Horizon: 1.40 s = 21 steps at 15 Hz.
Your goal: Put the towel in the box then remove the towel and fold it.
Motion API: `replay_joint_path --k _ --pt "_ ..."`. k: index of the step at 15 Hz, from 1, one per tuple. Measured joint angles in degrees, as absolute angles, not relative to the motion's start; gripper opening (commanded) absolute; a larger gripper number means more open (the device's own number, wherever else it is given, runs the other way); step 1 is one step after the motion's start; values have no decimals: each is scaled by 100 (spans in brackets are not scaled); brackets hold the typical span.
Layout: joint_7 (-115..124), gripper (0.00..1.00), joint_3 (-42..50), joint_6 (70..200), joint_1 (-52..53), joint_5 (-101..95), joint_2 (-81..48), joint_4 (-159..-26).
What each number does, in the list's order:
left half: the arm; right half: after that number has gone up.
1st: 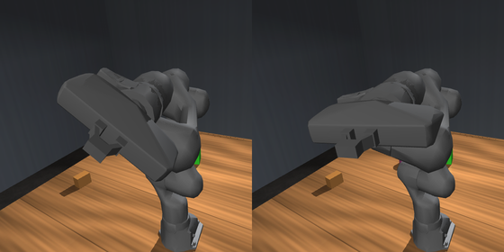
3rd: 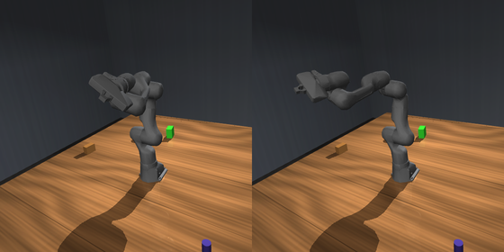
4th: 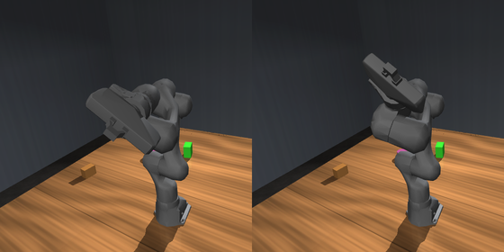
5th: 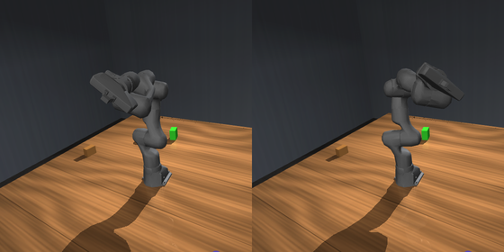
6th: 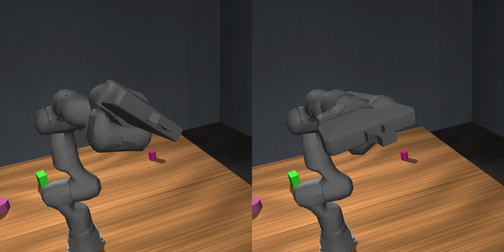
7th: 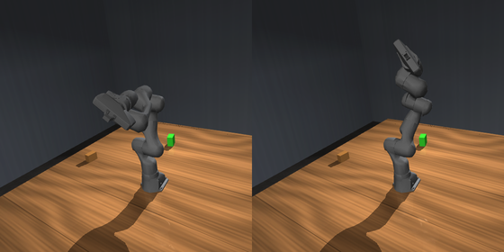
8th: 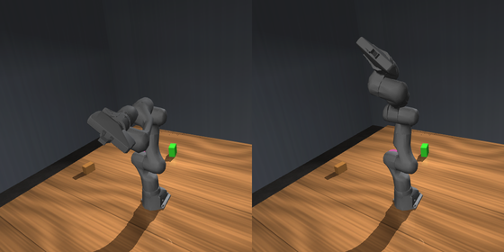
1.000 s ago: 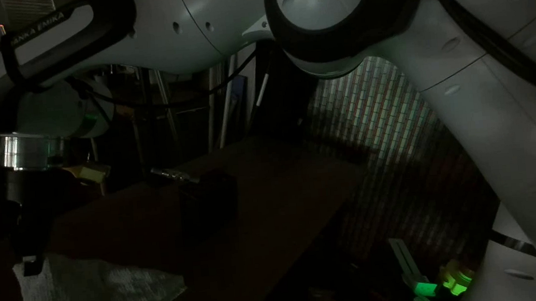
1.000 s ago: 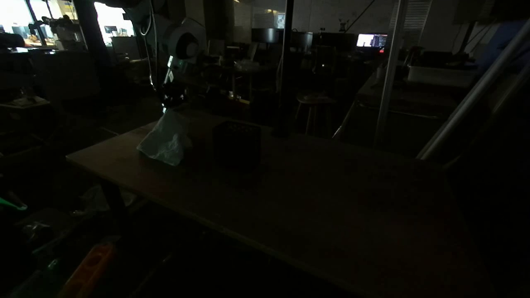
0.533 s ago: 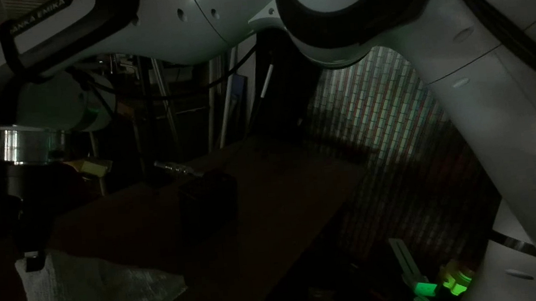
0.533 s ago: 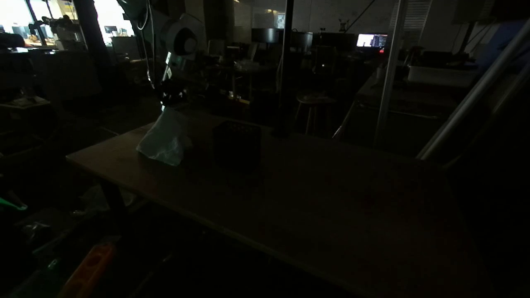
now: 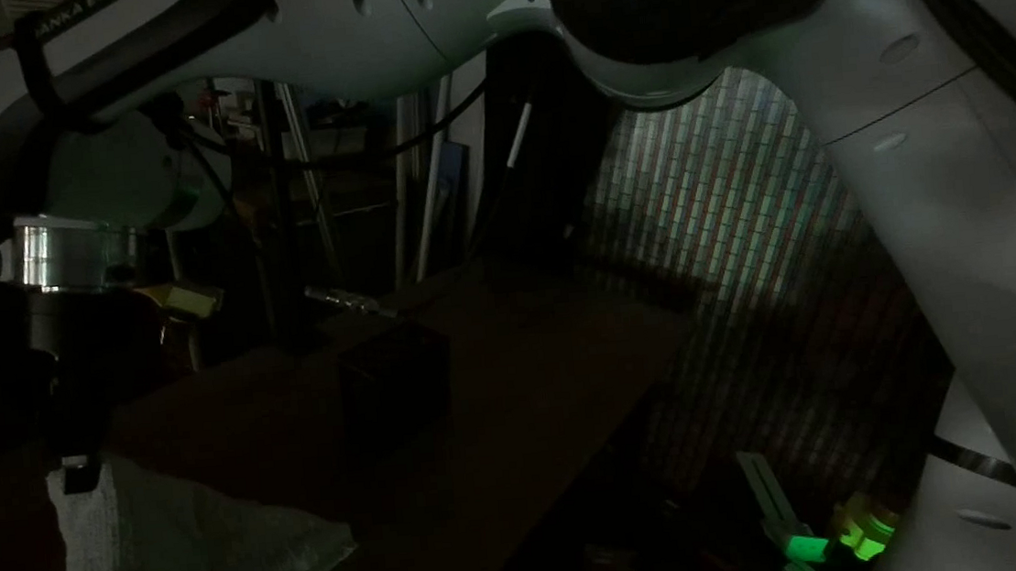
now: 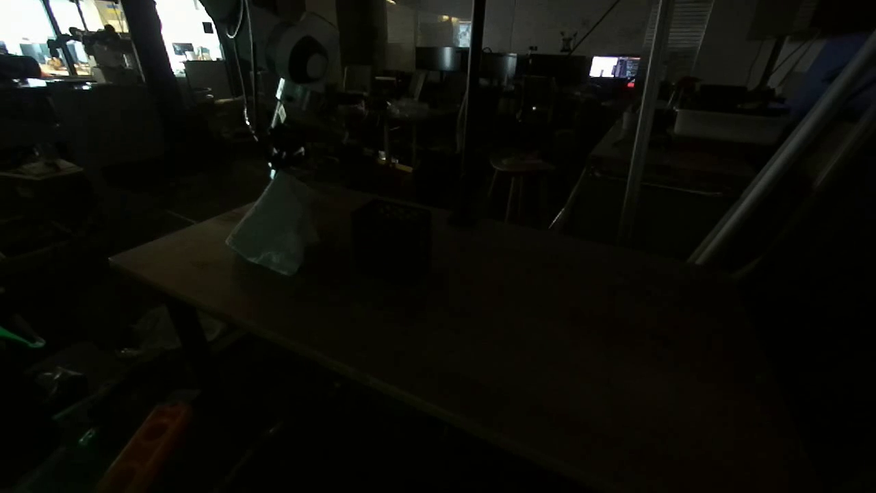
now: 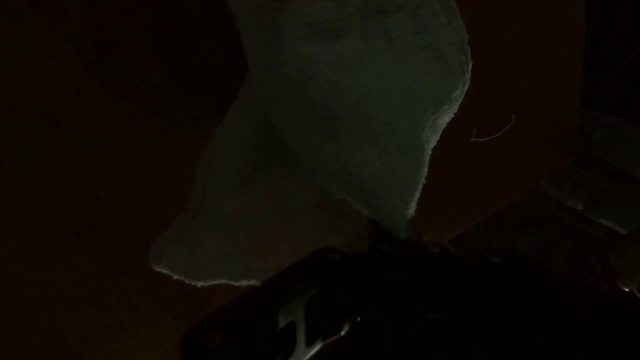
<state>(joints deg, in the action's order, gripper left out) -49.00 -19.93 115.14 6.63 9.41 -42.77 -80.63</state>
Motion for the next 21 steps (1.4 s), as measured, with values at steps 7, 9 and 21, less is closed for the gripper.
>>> replay_joint_path --k 7,9,21 --pt "-4971 1 -1993 11275 688 927 -3842 -8165" --pt "-4990 1 -1993 11265 697 927 -3753 -8214" --pt "-5086 1 -1973 11271 676 927 -3199 -8844"
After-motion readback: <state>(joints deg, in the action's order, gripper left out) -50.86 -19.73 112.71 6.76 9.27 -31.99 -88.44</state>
